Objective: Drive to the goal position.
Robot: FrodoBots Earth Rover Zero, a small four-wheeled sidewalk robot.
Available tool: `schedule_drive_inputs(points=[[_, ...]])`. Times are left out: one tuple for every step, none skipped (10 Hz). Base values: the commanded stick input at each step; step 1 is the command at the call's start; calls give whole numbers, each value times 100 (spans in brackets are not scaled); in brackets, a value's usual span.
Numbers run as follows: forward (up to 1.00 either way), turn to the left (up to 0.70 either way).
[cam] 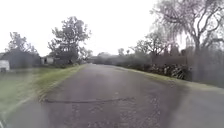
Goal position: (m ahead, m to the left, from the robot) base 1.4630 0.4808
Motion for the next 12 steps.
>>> schedule_drive_inputs(points=[[70, 0], [70, 0], [70, 0], [70, 0], [70, 0], [70, 0], [70, 0], [70, 0], [70, 0], [70, 0], [70, 0], [70, 0]])
